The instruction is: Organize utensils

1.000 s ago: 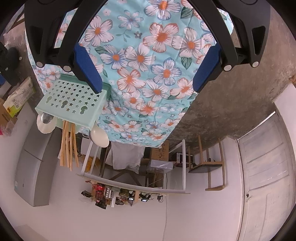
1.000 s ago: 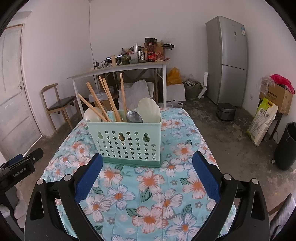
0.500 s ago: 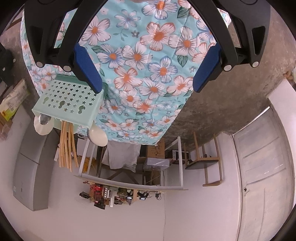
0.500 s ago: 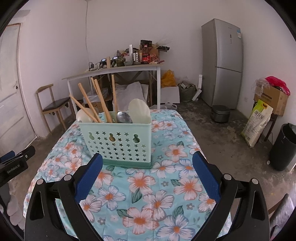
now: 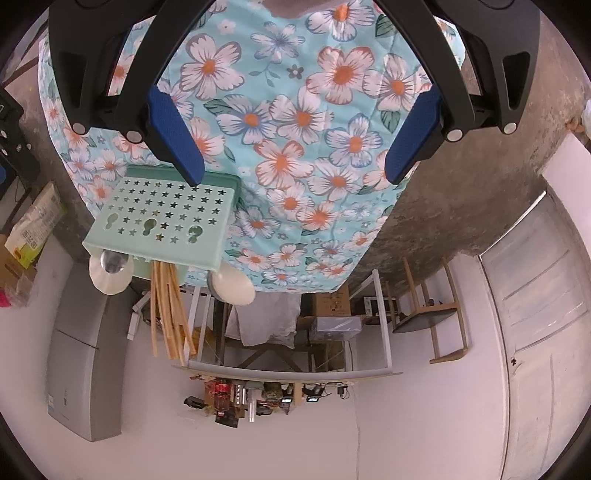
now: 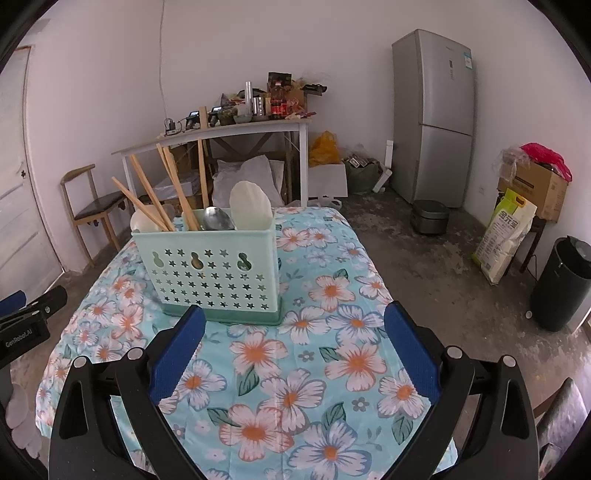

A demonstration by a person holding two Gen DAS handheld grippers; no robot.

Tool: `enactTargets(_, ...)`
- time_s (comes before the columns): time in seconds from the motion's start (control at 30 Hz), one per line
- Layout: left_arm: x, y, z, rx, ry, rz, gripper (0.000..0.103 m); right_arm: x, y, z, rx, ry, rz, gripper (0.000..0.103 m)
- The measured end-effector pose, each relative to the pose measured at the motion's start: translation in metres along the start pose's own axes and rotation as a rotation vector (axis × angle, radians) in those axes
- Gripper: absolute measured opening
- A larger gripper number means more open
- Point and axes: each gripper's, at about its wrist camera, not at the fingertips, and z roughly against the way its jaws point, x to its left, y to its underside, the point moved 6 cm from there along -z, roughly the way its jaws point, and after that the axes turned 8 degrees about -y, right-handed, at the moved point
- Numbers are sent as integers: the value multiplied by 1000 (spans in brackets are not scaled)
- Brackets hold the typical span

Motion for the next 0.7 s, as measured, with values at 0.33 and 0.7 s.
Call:
enactTargets(0.33, -12, 6, -5, 22, -16, -16, 95, -4, 1, 0, 2, 22, 11, 95)
enactTargets(0.7, -23, 12, -7, 36, -25, -15, 95, -15, 5, 2, 13, 56, 3, 95)
